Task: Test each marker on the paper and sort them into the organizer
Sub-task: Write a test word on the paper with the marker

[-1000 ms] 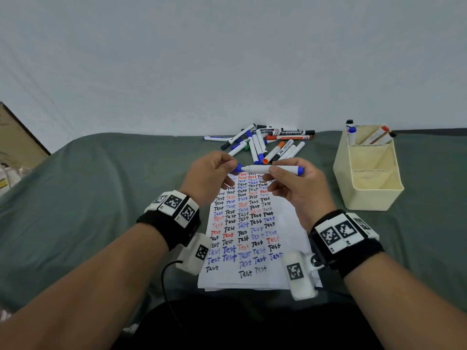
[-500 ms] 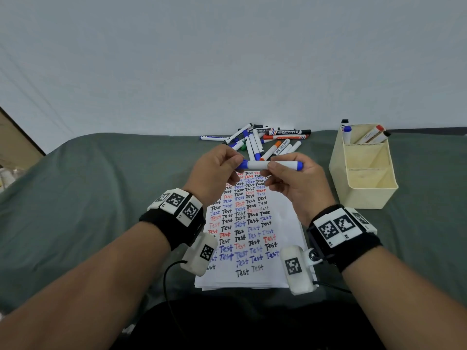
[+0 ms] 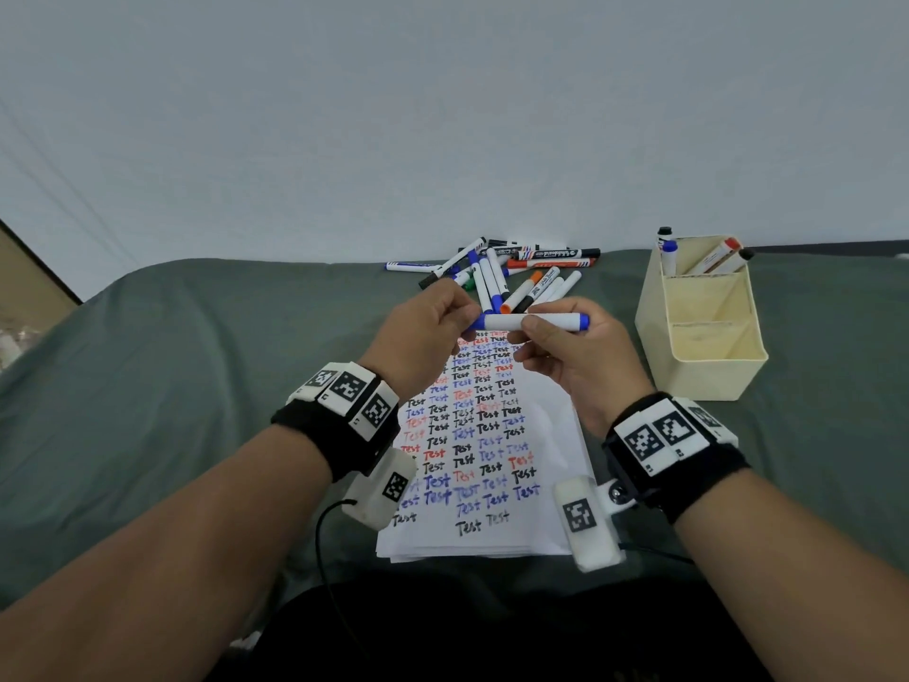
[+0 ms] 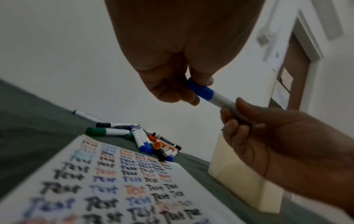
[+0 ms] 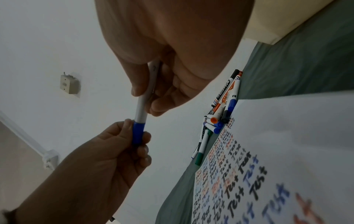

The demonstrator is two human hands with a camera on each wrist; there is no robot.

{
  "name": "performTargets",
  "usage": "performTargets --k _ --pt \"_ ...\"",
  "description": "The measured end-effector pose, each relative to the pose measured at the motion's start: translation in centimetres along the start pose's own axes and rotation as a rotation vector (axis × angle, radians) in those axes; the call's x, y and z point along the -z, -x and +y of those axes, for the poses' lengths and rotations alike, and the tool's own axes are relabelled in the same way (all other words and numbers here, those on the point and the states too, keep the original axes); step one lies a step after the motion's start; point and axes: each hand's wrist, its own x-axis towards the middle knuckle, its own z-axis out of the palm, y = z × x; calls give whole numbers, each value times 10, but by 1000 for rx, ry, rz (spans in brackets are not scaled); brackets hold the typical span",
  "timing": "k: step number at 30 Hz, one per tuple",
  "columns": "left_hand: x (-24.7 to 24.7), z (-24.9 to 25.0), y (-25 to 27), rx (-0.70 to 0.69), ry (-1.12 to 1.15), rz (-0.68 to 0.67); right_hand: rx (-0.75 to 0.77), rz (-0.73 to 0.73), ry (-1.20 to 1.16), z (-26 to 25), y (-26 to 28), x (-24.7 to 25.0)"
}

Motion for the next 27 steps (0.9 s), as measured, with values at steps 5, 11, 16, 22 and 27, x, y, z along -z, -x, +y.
performTargets --k 5,11,16,22,27 --pt "3 7 -8 -184 -246 3 -19 2 79 -20 -14 -2" --pt "12 3 -11 -308 -341 -50 -14 -30 228 -37 -28 -13" --pt "26 -27 -7 -235 -445 -81 -66 -47 713 -30 -48 -11" --pt "51 -94 10 113 -609 -122 -108 -423 1650 -10 -63 16" --pt "70 -125 27 308 -756 -171 -267 -494 1859 19 -62 38"
